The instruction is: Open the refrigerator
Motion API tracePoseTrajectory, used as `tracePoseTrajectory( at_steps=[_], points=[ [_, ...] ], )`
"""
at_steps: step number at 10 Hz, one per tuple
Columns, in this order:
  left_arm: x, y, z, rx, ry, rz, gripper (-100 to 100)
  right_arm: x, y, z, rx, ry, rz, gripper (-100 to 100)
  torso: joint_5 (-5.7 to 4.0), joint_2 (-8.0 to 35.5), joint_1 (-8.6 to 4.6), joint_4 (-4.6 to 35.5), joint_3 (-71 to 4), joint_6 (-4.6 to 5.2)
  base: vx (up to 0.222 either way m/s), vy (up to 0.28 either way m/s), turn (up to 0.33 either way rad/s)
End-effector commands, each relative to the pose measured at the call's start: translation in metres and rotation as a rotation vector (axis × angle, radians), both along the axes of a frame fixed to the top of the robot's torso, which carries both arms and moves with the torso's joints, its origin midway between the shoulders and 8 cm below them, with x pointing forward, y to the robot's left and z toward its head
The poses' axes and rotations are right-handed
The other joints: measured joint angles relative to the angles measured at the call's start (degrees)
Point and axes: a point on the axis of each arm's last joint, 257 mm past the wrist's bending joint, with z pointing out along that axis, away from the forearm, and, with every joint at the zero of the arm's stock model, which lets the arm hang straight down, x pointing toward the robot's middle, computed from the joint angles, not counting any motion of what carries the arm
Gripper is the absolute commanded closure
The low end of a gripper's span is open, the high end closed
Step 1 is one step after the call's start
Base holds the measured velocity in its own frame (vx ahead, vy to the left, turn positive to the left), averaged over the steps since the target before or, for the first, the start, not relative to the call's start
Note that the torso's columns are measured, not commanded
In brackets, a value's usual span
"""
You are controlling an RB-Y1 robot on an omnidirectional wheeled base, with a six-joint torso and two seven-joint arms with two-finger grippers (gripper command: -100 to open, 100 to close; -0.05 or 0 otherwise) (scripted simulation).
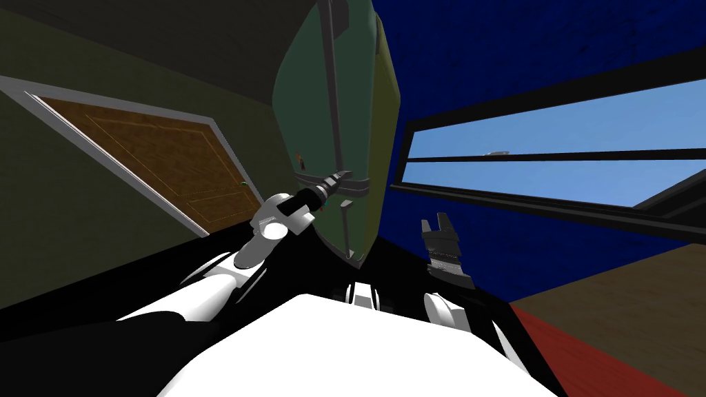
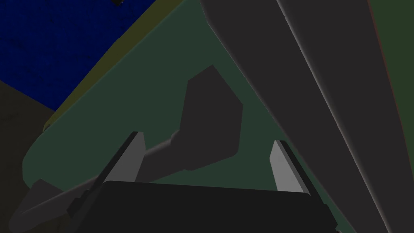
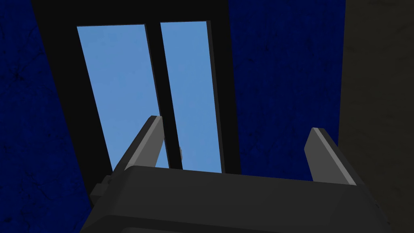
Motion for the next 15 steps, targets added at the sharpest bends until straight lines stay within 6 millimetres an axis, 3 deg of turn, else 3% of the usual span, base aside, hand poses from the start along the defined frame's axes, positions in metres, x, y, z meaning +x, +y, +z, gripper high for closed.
tracePoseTrajectory(
  at_steps=[1,10,11,13,15],
  points=[
    [0.002,0.006,0.000,0.047,0.021,0.041,-100,0.000,0.000,0.000,0.000,0.000,0.000,0,0.01,0.01,0.03,0.01,0.01,0.00,0.031,-0.032,0.000],
    [0.004,0.019,0.003,0.109,0.051,0.111,-100,0.000,0.000,0.000,0.000,0.000,0.000,0,-0.01,-0.25,-0.02,-0.05,-0.14,0.01,0.043,-0.020,-0.008],
    [0.004,0.020,0.004,0.109,0.052,0.112,100,0.000,0.000,0.000,0.000,0.000,0.000,0,0.01,-0.10,0.02,-0.05,-0.08,0.00,0.012,-0.003,-0.009],
    [-0.010,-0.005,0.008,0.108,0.039,0.037,100,0.000,0.000,0.000,0.000,0.000,0.000,0,0.20,0.26,0.64,0.03,0.15,-0.06,-0.105,0.226,-0.042],
    [-0.016,-0.016,0.009,0.108,0.036,0.002,100,0.000,0.000,0.000,-0.001,0.000,0.000,0,0.36,0.19,0.91,0.19,0.07,-0.34,-0.146,0.292,-0.031]
  ],
)
